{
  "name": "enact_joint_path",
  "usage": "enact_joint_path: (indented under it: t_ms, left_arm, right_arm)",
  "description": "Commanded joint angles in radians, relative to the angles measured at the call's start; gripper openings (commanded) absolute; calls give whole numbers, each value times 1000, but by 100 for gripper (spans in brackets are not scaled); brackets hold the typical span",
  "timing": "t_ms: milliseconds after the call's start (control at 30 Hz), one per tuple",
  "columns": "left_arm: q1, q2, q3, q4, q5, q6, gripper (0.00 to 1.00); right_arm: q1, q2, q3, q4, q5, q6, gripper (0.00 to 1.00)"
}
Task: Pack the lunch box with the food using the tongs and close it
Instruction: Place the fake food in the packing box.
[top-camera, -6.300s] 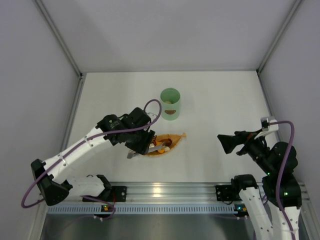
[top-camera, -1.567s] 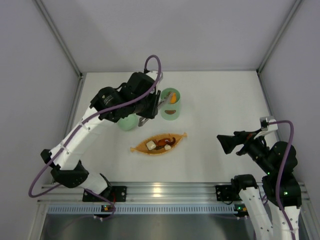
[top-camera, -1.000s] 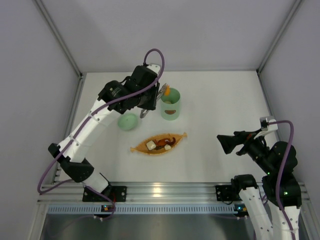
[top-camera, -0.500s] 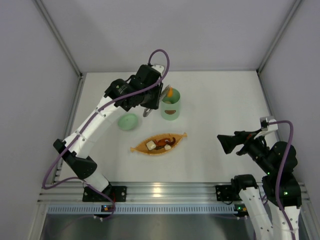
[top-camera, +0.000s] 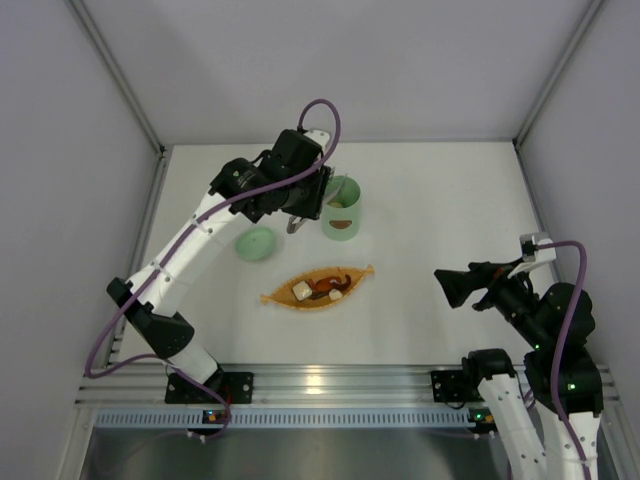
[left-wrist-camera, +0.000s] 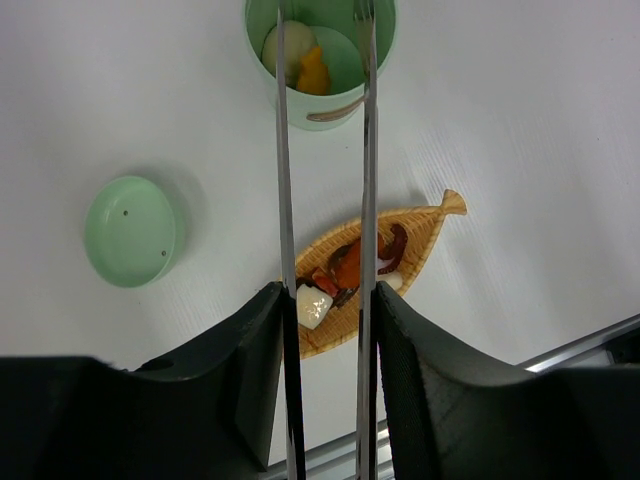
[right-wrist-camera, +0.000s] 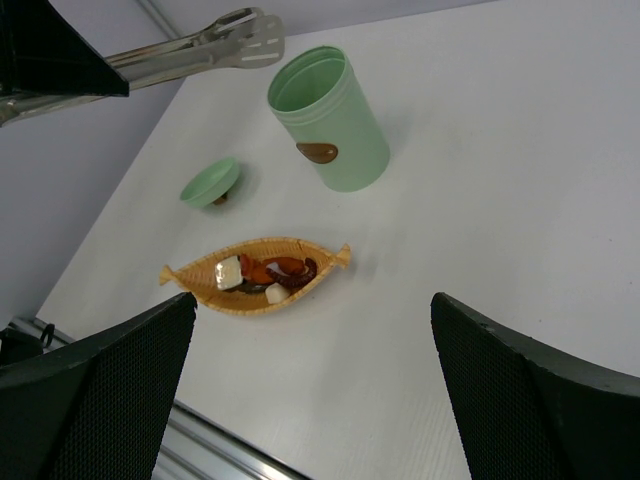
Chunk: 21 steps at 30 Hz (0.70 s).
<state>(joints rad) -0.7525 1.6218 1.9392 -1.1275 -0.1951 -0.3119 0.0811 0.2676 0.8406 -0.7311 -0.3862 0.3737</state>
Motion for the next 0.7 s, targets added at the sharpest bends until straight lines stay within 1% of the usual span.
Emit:
enact_joint_path:
  t_ms: [0,33,67,233,367,567,600,667]
  left_arm:
    - [2,-23,0,54,5,7,45]
    - [2,-25,0,52,5,8,48]
    - [2,-25,0,55,9,10,49]
    - [2,-46,0,52,17,14,49]
    - [1,-100,-32,41,78,1,48]
    - [1,-256,-224,21,175,-15,48]
    - [1,-292,-270,18,219,-15,48]
    - [-1,-321,-310,9,270,-13,48]
  right_arm:
    - [-4,-13,18,-21,6,-15,99]
    - [-6,-13,18,-18,7,-15,100]
    - [-4,-13,20,-17,6,-15,99]
    - [-4,-10,26,-19,6,-15,100]
    - [-3,-4,29,-21,6,-18,100]
    - [-3,-2,23,-14,6,-18,100]
    - [-1,-1,23,-13,6,-18,100]
    - [-1,-1,20,-11,7,-19,100]
